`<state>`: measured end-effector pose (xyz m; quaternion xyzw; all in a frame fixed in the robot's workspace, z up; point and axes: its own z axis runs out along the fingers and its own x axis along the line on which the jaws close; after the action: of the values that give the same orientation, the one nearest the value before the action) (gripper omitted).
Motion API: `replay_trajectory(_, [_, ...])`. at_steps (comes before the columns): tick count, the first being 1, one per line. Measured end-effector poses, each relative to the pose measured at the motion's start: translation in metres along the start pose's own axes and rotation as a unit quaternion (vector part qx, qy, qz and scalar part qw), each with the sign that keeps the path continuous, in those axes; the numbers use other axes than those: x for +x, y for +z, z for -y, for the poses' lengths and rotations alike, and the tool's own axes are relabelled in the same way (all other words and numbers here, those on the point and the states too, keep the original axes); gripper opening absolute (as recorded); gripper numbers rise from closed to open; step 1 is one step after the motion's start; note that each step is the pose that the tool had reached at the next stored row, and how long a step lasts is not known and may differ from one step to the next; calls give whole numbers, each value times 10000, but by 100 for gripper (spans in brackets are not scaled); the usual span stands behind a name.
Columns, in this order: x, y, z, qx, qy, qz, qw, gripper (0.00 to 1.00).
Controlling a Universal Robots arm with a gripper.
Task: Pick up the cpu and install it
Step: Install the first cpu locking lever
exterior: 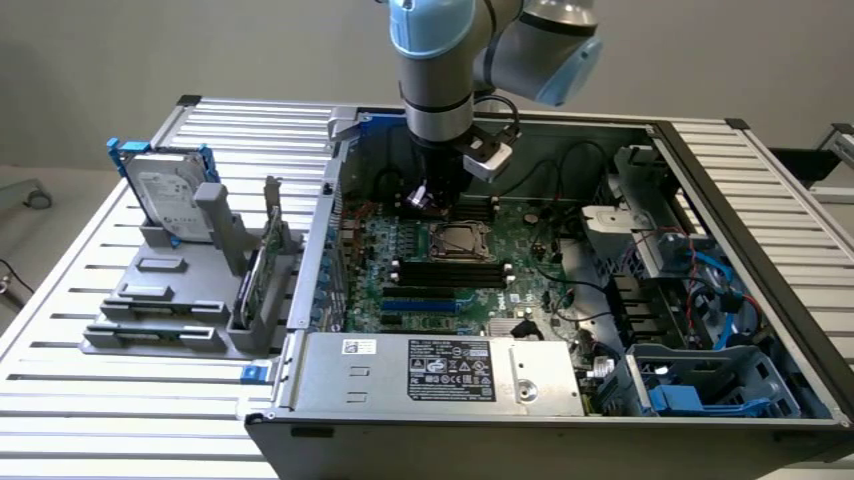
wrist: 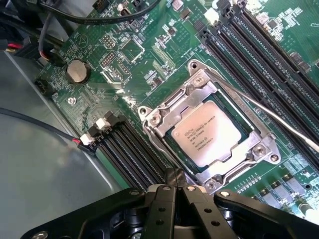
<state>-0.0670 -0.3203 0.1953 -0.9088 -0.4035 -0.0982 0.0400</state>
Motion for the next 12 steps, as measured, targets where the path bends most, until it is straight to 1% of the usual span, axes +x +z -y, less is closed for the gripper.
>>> replay_trajectory(12, [31, 7, -35, 0, 0, 0, 10000, 11])
